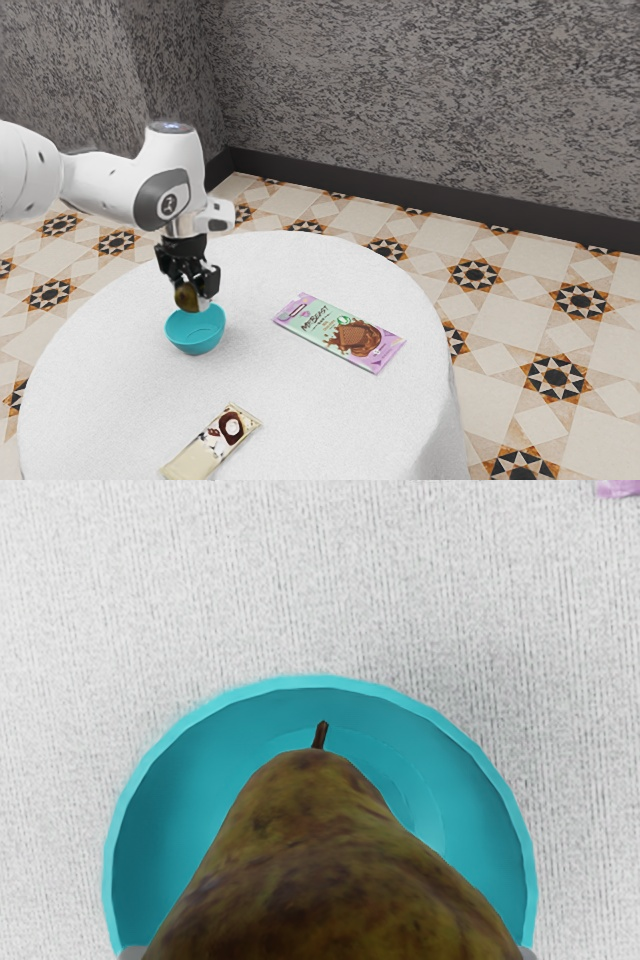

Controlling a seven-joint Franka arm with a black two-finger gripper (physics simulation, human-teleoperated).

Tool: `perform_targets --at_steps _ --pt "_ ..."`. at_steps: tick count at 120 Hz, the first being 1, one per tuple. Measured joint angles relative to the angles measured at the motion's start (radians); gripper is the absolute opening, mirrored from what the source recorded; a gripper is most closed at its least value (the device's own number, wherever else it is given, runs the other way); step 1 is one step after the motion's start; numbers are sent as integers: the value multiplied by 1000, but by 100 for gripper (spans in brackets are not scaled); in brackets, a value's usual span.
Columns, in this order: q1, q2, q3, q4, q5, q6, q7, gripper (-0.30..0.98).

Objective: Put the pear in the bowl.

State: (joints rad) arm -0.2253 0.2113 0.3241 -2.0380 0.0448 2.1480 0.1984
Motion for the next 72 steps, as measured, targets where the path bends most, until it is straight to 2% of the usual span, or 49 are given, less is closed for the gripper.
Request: perform_targets --at_steps 16,36,56,60,72 --pt "0 12 1 0 -6 21 -8 35" --pt "0 11 1 -1 -17 29 -13 52" --pt "0 -14 -3 10 -24 17 -16 61" --pt "3 -44 -19 82 -23 -33 -17 62" --pt "1 -127 -109 434 -21 -266 -20 65"
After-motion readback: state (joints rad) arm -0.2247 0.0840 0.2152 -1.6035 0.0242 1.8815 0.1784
